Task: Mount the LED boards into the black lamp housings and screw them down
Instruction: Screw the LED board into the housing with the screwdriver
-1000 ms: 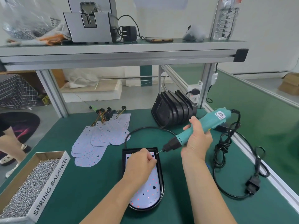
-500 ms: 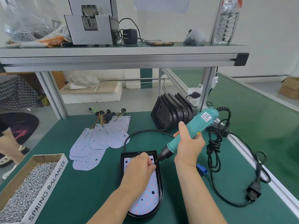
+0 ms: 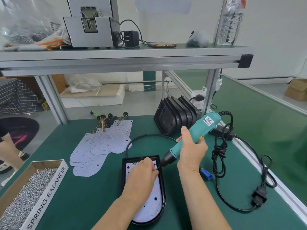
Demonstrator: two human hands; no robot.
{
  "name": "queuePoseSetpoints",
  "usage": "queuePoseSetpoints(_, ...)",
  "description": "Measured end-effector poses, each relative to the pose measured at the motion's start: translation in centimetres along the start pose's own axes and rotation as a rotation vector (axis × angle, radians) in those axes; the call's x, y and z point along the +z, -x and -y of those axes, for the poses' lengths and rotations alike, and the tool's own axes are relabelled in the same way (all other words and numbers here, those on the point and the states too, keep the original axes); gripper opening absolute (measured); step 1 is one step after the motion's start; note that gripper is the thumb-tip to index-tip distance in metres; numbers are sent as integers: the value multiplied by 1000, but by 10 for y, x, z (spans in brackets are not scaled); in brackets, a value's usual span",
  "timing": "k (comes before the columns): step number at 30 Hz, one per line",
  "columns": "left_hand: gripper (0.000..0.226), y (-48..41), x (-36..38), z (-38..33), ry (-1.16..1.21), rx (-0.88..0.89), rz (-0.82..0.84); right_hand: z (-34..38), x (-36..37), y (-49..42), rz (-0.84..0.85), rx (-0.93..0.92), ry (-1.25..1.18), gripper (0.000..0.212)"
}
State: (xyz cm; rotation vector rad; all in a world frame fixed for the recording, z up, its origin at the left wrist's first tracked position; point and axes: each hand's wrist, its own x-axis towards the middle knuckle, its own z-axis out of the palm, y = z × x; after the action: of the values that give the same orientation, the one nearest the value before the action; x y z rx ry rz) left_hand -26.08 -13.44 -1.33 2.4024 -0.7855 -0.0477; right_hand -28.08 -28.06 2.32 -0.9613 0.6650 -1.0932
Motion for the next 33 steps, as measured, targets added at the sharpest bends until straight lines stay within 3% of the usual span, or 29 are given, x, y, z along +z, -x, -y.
queuePoseSetpoints(19,20,-1,0,-1,-6,-2,8,-1,-1,0,6,4,-17,22)
queuePoseSetpoints(28,19,-3,-1,-2,-47,37,34,8,-1,3,265,-63,-26,21)
queuePoseSetpoints(33,23,-5,5,0,-116,29,3,1,9,8,102,-82,67,22)
